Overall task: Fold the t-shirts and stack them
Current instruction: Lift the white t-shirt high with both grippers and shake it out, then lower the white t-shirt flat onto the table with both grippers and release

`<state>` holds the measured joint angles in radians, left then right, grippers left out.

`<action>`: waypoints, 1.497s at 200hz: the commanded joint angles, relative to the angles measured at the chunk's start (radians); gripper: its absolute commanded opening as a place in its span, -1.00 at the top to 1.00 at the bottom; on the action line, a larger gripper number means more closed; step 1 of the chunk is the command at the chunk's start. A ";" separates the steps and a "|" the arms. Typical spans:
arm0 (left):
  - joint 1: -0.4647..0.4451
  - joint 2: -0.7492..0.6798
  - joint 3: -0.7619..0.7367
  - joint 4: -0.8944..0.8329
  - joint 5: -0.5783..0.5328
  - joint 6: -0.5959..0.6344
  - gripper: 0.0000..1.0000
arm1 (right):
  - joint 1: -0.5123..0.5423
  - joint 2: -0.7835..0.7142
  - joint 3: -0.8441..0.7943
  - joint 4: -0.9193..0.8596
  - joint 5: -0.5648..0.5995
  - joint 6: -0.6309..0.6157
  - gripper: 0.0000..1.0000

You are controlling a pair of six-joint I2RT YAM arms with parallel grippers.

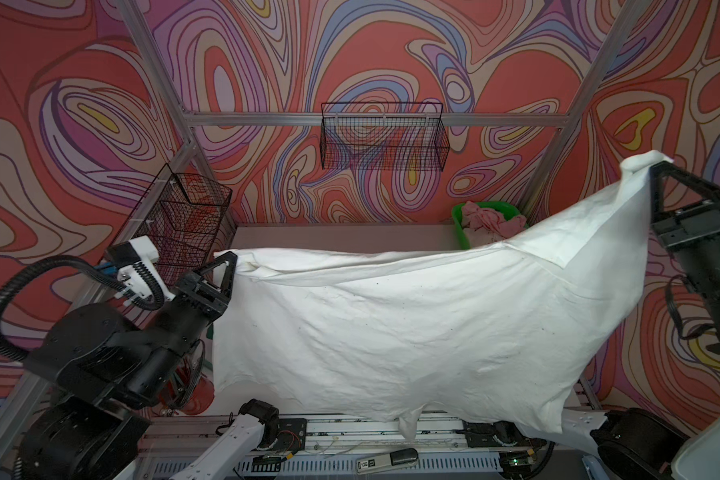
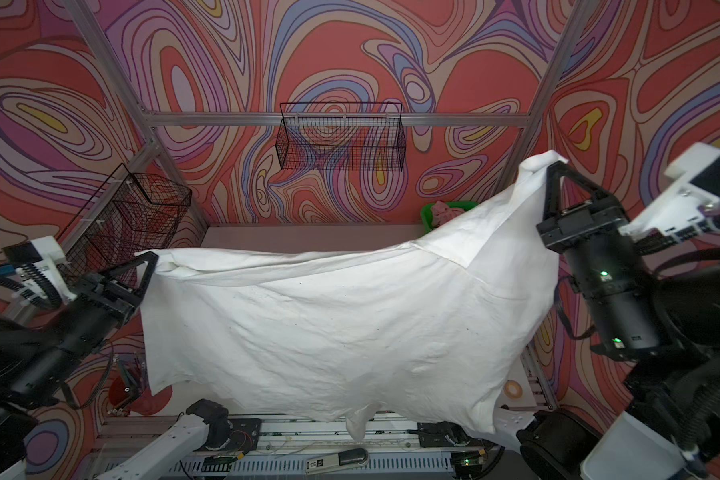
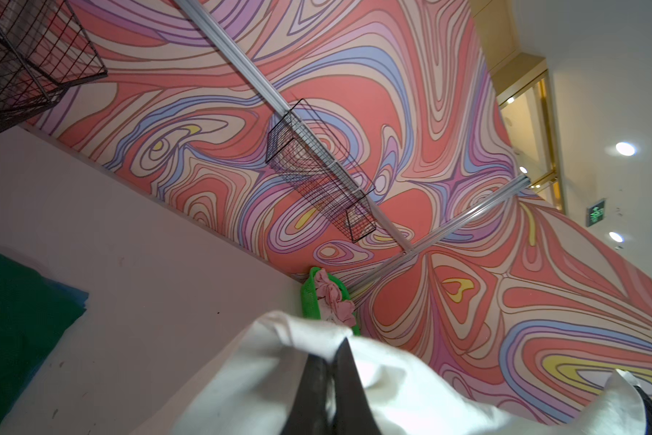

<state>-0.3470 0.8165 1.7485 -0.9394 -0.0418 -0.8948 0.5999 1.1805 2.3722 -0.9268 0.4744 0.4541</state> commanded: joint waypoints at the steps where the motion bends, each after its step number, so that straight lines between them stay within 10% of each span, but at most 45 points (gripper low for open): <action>1: -0.003 0.055 -0.197 0.021 -0.066 -0.017 1.00 | 0.028 0.108 -0.154 -0.003 0.173 -0.104 1.00; 25: -0.003 0.113 -0.442 0.100 -0.078 -0.087 1.00 | 0.003 0.182 -0.339 0.083 0.213 -0.188 1.00; 54: 0.015 0.240 -0.648 0.218 -0.073 -0.146 1.00 | -0.257 0.292 -0.555 0.193 -0.104 -0.105 1.00; 92: 0.106 0.489 -0.754 0.380 0.005 -0.170 1.00 | -0.293 0.514 -0.646 0.315 -0.155 -0.091 1.00; 221: 0.199 1.063 -0.394 0.409 0.019 -0.129 1.00 | -0.358 1.120 -0.301 0.332 -0.154 -0.088 1.00; 299: 0.261 1.203 -0.226 0.367 0.046 -0.168 0.24 | -0.402 1.345 -0.042 0.240 -0.167 -0.097 1.00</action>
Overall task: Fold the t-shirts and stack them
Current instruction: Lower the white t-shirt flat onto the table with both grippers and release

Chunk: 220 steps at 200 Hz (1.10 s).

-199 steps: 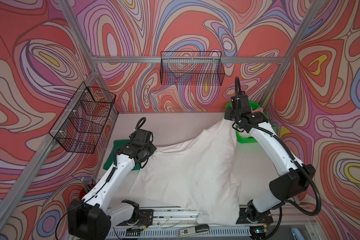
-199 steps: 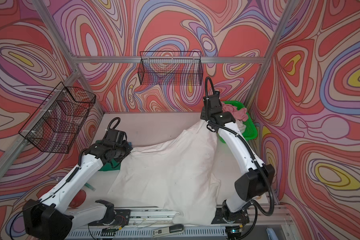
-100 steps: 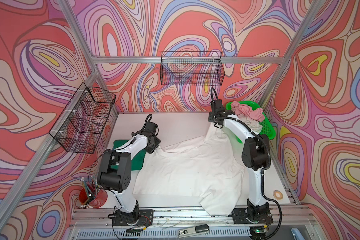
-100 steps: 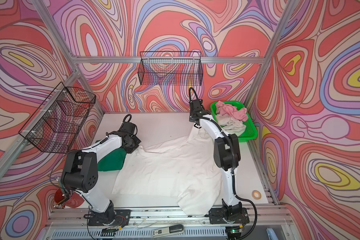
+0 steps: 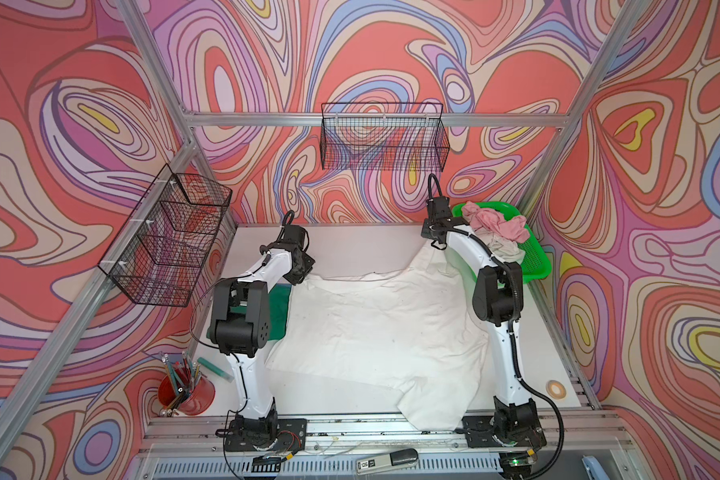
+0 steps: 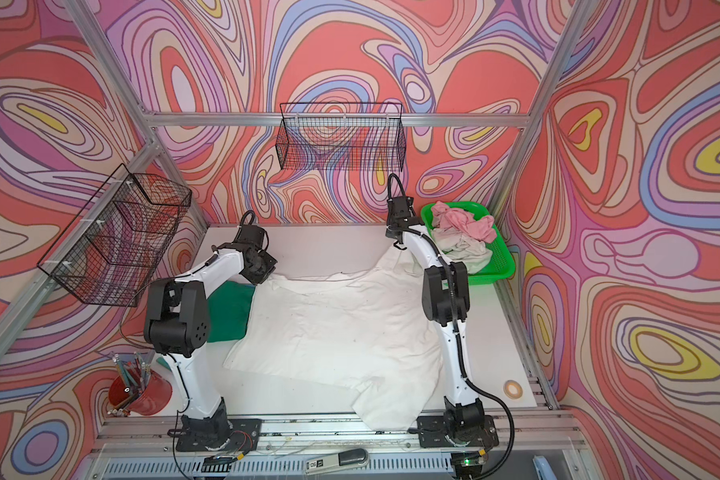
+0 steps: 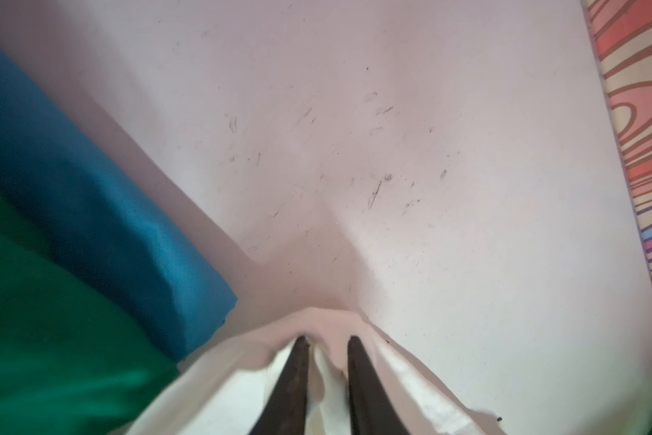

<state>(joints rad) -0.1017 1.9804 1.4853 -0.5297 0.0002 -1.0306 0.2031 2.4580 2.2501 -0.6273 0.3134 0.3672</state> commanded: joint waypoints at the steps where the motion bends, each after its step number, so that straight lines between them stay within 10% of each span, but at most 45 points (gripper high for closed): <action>1: 0.016 0.040 0.040 -0.042 0.005 -0.033 0.24 | -0.005 0.068 0.082 -0.060 -0.006 -0.011 1.00; 62: 0.039 0.126 0.220 -0.114 0.021 -0.017 -0.09 | -0.016 0.101 0.143 -0.077 -0.020 -0.021 0.99; 99: 0.039 0.015 0.146 -0.045 0.083 -0.020 -0.48 | -0.019 -0.007 0.113 -0.108 -0.036 0.012 0.08; 124: 0.037 -0.100 0.047 -0.016 0.099 -0.005 -0.71 | -0.020 -0.211 -0.114 -0.026 -0.066 0.084 -0.41; 220: -0.027 -0.367 -0.254 -0.004 0.108 0.022 -1.00 | 0.183 -0.821 -1.174 0.220 -0.222 0.427 -0.37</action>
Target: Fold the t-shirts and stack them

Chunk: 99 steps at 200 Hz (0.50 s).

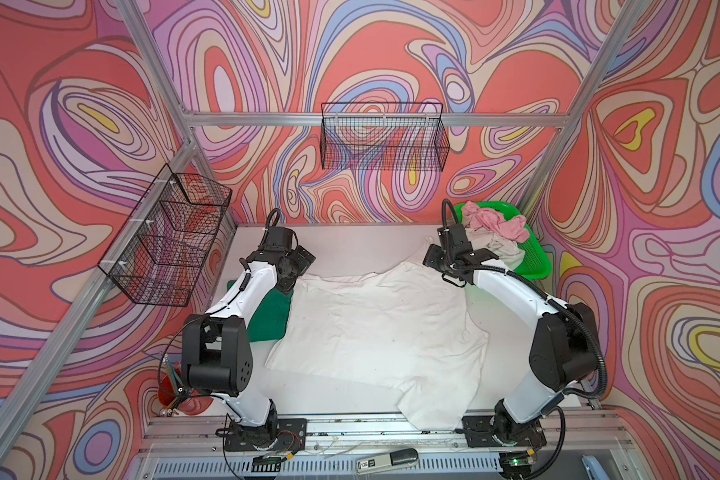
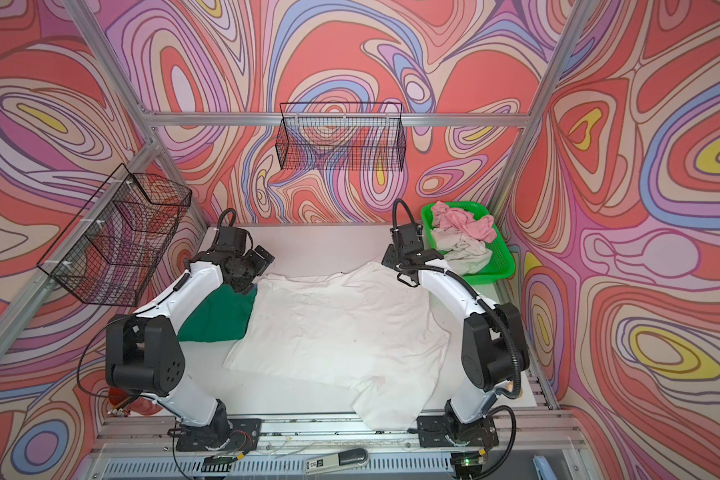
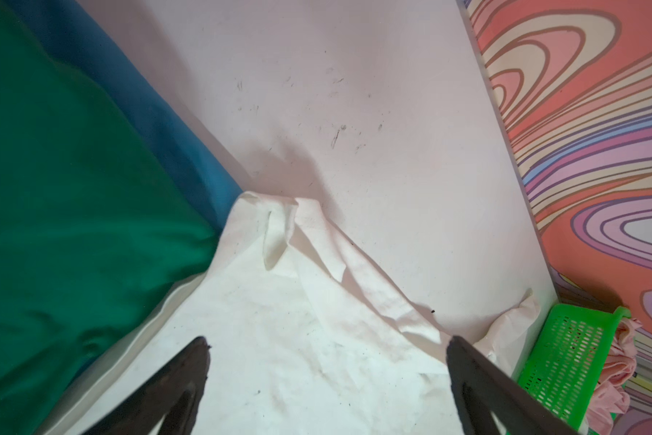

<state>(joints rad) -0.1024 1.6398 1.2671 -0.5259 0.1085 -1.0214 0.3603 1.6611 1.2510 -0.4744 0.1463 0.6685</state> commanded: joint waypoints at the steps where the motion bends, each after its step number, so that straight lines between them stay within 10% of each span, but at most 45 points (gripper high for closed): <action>1: -0.028 -0.027 -0.037 -0.007 -0.001 0.013 -1.00 | 0.026 -0.024 -0.182 0.070 -0.058 0.127 -0.37; 99: -0.138 0.126 0.055 -0.081 -0.086 0.056 -0.94 | -0.071 -0.014 -0.392 0.093 -0.016 0.071 -0.34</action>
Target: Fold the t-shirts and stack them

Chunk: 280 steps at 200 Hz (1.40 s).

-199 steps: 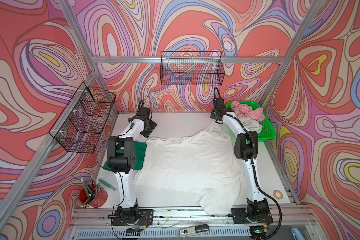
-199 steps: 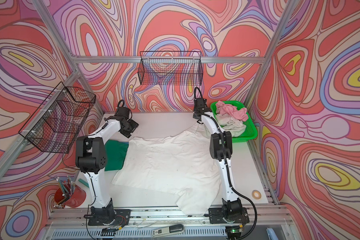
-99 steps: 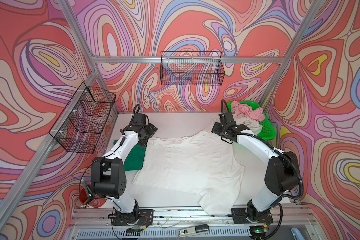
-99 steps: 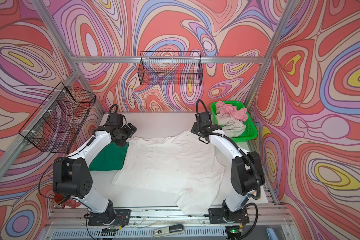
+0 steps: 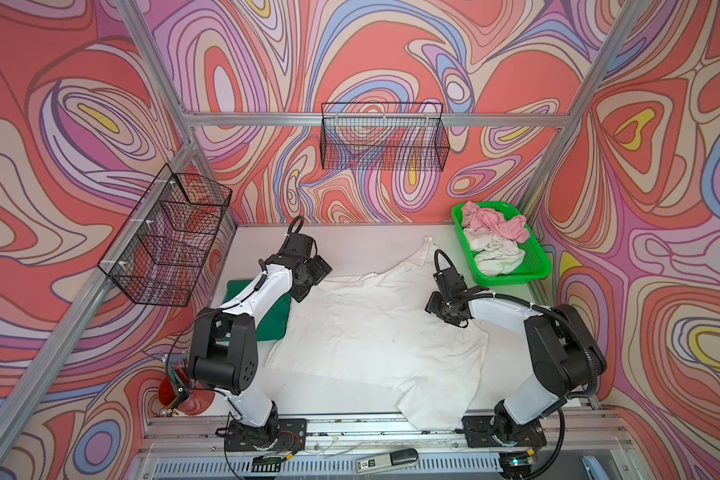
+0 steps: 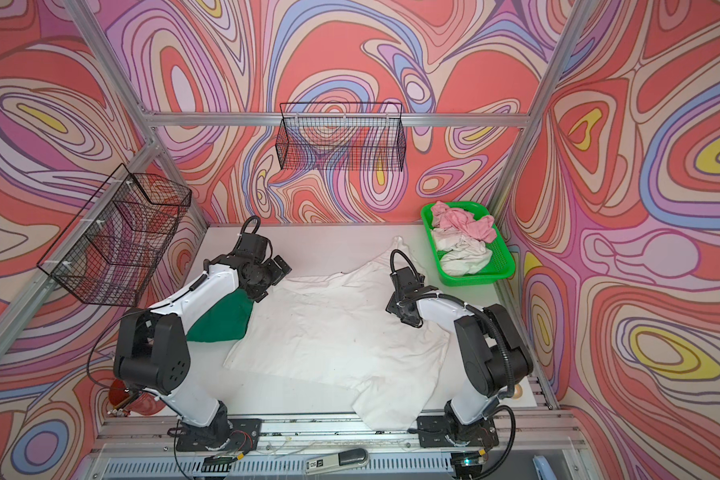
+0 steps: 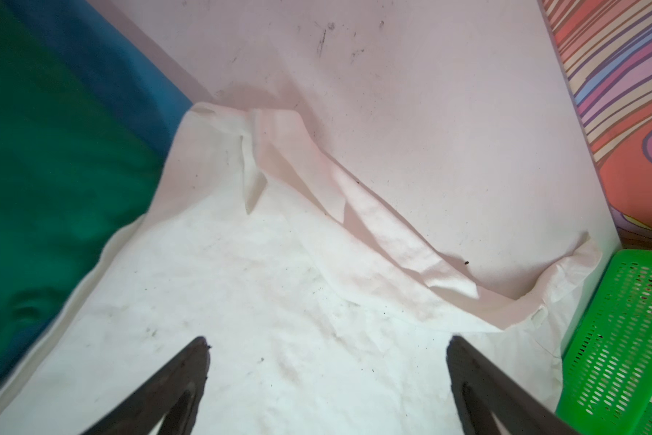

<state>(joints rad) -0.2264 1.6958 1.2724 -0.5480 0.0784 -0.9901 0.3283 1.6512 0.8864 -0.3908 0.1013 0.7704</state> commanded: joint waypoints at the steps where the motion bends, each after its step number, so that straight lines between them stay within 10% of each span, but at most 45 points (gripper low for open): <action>1: -0.014 0.074 0.051 -0.060 -0.056 0.024 -0.94 | -0.039 -0.003 -0.028 0.008 0.032 -0.033 -0.34; 133: -0.002 0.323 0.284 -0.118 -0.177 0.056 0.00 | -0.052 -0.046 -0.030 -0.031 0.077 -0.172 -0.34; 204: 0.039 0.200 0.045 0.042 -0.125 -0.044 -0.44 | -0.052 -0.048 -0.033 -0.019 0.066 -0.176 -0.34; 280: 0.079 0.200 0.000 0.127 -0.089 -0.079 -0.38 | -0.052 -0.047 -0.041 -0.009 0.058 -0.174 -0.34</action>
<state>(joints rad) -0.1505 1.9312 1.2972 -0.4713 -0.0216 -1.0340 0.2806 1.6249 0.8635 -0.4110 0.1593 0.5957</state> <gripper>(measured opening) 0.690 0.669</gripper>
